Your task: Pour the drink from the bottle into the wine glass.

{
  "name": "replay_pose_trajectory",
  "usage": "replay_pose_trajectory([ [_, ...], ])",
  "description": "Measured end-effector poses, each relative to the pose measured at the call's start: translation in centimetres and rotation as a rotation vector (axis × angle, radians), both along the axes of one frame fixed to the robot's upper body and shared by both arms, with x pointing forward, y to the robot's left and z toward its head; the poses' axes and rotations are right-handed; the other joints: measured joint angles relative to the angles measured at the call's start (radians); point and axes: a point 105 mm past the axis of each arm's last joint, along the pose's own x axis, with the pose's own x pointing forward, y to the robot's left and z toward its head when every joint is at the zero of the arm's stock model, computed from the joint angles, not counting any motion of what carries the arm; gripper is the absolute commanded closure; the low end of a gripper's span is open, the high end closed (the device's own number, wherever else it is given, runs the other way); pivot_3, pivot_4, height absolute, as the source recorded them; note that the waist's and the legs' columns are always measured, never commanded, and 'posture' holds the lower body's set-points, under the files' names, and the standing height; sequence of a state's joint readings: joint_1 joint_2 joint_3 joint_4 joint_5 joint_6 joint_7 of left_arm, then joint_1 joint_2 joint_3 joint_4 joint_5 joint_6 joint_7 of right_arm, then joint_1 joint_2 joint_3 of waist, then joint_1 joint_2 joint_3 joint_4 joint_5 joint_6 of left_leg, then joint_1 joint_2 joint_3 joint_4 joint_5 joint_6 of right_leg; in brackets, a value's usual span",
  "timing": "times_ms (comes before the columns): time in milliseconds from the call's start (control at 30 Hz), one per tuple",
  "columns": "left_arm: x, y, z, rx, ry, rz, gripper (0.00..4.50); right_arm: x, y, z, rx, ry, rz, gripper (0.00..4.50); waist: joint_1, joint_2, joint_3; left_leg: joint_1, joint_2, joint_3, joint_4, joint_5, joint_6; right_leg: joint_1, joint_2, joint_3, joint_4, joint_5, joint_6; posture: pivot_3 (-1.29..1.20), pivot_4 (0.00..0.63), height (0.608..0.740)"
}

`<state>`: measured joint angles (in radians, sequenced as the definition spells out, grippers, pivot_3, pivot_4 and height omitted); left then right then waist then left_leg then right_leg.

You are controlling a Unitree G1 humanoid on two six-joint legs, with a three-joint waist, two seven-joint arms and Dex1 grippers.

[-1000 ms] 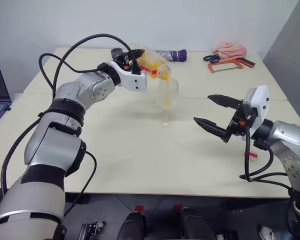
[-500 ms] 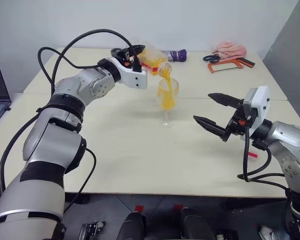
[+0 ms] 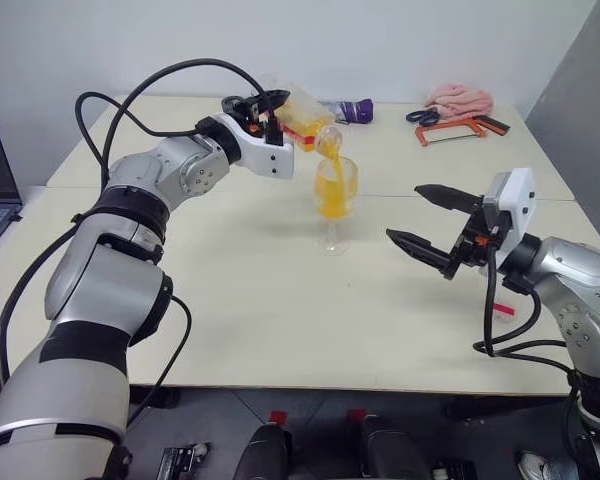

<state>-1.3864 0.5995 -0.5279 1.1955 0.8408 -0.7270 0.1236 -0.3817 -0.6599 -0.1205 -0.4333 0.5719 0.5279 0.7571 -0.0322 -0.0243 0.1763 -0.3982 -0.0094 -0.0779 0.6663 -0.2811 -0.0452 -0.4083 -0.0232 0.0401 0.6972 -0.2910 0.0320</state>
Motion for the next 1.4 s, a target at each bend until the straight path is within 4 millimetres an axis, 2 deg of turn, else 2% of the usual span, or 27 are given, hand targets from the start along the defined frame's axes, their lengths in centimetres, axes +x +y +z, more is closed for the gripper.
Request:
replay_pose_trajectory([
  [1400, 0.14, 0.24, 0.80, 0.024, -0.036, 0.019, 2.85, -0.13, 0.50, -0.48, -0.010, 0.016, 0.022, 0.00, 0.000, 0.000, 0.000, 0.000, 0.000, 0.000, 0.000, 0.001, -0.001, 0.000, 0.000, 0.000, 0.000, 0.000, 0.000, 0.00, 0.150, 0.740],
])
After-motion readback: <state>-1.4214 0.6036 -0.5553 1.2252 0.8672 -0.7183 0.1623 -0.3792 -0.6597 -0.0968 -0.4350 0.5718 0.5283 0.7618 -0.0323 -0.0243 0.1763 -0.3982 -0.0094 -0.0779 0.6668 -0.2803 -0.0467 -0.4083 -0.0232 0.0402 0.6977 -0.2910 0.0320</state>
